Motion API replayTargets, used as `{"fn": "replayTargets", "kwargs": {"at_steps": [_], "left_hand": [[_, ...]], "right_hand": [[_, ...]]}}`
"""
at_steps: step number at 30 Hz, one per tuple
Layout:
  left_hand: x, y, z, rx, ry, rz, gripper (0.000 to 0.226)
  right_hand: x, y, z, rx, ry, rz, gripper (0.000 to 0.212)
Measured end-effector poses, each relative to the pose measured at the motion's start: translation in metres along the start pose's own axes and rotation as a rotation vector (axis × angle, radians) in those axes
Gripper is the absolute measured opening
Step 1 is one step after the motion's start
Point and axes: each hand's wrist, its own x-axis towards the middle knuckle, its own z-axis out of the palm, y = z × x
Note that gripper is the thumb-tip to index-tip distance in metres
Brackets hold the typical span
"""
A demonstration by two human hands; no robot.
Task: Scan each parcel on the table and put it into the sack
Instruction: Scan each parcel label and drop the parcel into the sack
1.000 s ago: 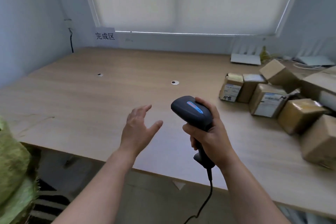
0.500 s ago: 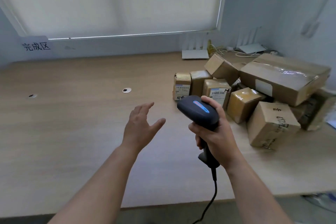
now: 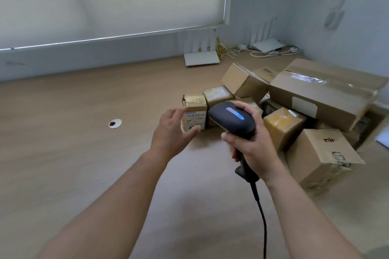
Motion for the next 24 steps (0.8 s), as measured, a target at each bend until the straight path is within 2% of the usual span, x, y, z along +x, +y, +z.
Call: {"fn": "replayTargets", "kwargs": {"at_steps": [9, 18, 24], "left_hand": [[0.098, -0.037, 0.029, 0.06, -0.127, 0.129, 0.07], [0.16, -0.067, 0.078, 0.153, -0.309, 0.137, 0.087], [0.15, -0.077, 0.066, 0.218, -0.245, 0.129, 0.082]], "right_hand": [[0.066, 0.038, 0.009, -0.055, 0.105, 0.111, 0.065], [0.091, 0.07, 0.013, -0.138, 0.207, 0.187, 0.065], [0.085, 0.07, 0.019, -0.143, 0.179, 0.21, 0.067]]}}
